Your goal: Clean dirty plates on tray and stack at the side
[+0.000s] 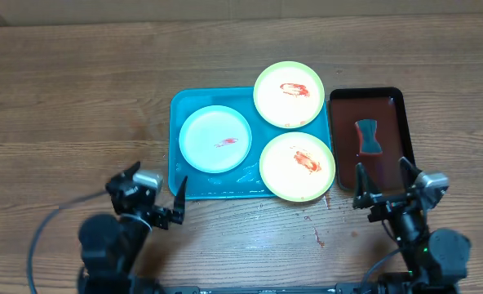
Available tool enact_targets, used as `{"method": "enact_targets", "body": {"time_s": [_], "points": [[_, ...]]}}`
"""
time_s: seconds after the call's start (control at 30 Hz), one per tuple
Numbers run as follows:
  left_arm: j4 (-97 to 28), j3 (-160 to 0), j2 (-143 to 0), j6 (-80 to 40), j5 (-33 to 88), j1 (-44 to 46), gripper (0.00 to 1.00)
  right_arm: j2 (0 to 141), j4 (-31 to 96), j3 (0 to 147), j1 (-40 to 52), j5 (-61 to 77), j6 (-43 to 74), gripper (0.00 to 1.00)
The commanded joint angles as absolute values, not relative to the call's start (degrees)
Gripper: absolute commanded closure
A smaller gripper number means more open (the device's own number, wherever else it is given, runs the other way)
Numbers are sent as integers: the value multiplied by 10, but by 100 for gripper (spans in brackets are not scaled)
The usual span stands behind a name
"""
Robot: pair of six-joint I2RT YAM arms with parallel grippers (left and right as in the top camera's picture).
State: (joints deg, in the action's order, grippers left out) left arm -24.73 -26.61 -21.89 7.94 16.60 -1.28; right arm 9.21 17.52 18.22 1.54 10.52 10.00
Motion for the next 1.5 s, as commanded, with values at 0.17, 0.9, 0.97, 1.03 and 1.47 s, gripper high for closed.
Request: {"method": "enact_targets", "body": {"time_s": [0.17, 0.9, 0.97, 1.03, 1.47], "points": [[-422, -548, -500, 90, 177, -16, 0, 296, 309, 406, 18, 99, 85, 0], [-551, -800, -897, 17, 268, -15, 3, 725, 578, 723, 19, 91, 91, 0], [-542, -800, -899, 15, 262, -15, 8, 731, 582, 723, 19, 90, 90, 0], [-540, -800, -899, -5, 238, -15, 10, 731, 584, 723, 19, 91, 90, 0], [-543, -799, -916, -67, 137, -12, 16, 732, 584, 723, 19, 91, 90, 0]]}}
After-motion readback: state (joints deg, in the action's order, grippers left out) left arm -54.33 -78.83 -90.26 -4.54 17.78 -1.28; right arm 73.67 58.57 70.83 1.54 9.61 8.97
